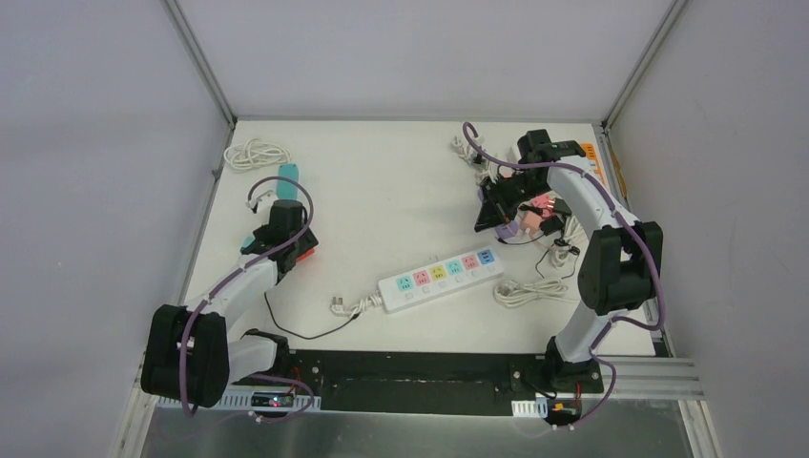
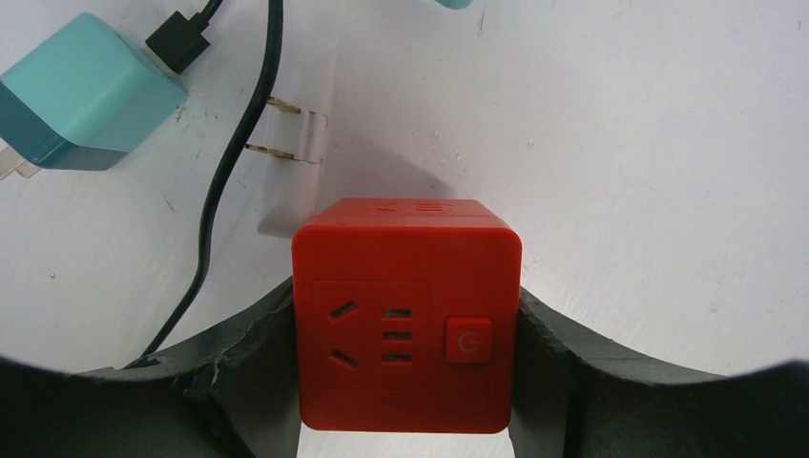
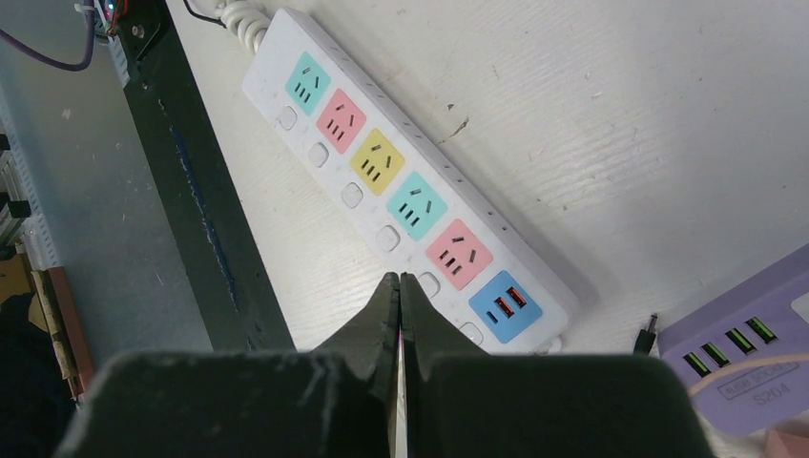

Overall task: Pull the plug off the socket
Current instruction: Place the socket at the center of the board.

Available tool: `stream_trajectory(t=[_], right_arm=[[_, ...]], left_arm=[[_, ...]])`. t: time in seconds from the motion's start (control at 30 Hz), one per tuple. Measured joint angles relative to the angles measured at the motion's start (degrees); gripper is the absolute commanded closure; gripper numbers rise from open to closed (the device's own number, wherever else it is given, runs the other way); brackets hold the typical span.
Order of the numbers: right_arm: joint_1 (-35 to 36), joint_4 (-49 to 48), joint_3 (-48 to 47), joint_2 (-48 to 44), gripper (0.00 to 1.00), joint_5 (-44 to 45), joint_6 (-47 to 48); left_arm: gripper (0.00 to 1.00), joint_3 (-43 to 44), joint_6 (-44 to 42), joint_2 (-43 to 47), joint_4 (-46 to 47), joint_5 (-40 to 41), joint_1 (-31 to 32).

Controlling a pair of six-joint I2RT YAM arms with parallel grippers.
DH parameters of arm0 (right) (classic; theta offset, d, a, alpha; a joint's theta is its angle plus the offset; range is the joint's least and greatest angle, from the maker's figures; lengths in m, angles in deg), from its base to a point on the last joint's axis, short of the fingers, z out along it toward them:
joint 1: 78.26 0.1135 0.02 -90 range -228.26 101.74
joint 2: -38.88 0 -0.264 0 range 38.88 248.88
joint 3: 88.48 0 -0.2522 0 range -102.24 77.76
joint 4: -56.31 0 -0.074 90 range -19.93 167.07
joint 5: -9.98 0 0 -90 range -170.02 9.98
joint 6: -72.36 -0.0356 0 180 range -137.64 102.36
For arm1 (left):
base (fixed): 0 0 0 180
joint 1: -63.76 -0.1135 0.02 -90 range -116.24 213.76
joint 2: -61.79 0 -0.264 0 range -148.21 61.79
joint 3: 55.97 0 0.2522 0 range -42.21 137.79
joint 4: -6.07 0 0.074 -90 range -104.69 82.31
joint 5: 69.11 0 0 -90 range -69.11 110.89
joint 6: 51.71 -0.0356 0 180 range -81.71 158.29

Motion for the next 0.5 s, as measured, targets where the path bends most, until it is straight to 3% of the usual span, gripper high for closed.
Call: stream_trajectory(t=[0.03, 0.3, 0.5], right_arm=[[0.0, 0.0, 0.0, 0.0, 1.00, 0.0, 0.0], [0.0, 0.0, 0.0, 0.5, 1.00, 0.0, 0.0], [0.0, 0.0, 0.0, 0.5, 1.00, 0.0, 0.0]], left_arm=[[0.97, 0.2, 0.5, -0.3, 0.0, 0.6, 0.0], [0.46, 0.5, 1.6, -0.7, -0.7, 3.6, 0.0], [0.27, 0.8, 2.1, -0.3, -2.5, 4.2, 0.0]])
